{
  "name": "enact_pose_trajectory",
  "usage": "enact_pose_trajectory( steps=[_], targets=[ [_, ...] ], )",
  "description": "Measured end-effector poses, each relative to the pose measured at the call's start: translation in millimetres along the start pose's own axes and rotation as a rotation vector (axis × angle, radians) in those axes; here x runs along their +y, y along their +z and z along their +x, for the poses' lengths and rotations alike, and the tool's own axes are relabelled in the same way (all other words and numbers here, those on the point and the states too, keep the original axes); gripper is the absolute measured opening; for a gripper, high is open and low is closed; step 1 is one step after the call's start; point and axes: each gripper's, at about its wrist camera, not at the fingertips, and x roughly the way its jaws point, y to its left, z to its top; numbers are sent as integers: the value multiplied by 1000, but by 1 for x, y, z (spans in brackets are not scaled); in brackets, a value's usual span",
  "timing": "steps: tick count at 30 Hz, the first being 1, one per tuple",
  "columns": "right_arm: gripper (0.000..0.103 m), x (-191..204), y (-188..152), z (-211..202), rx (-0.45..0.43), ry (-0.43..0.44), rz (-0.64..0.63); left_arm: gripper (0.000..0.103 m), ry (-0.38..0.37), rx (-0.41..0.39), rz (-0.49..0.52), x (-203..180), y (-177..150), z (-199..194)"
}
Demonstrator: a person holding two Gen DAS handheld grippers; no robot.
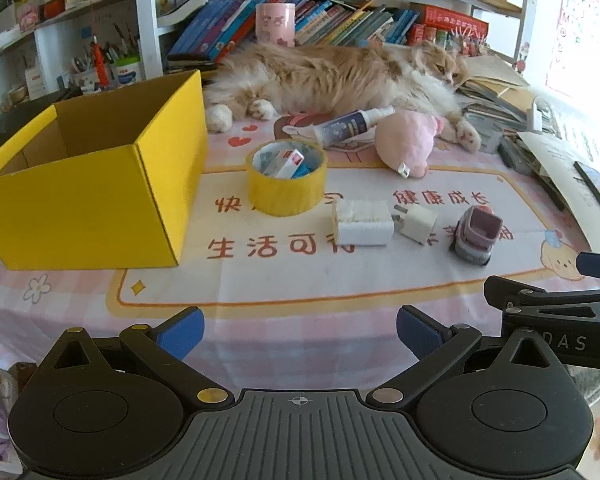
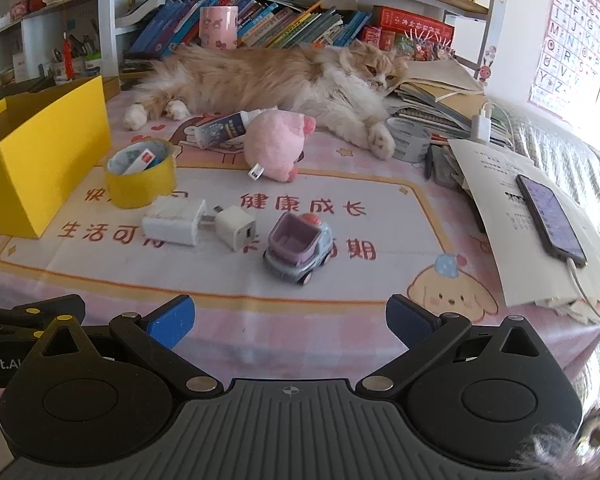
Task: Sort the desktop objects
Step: 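Reach the right tool to the toy car while the left tool approaches the white adapter block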
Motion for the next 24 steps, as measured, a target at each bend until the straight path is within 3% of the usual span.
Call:
enact_pose_trajectory(
  steps=[11, 24],
  targets=[
    [103, -21, 21, 28, 7, 87, -17, 103, 93, 14, -14, -19, 21, 10],
    [103, -47, 37, 57, 38, 158, 9, 103, 125, 22, -50, -32, 37, 26]
  ],
)
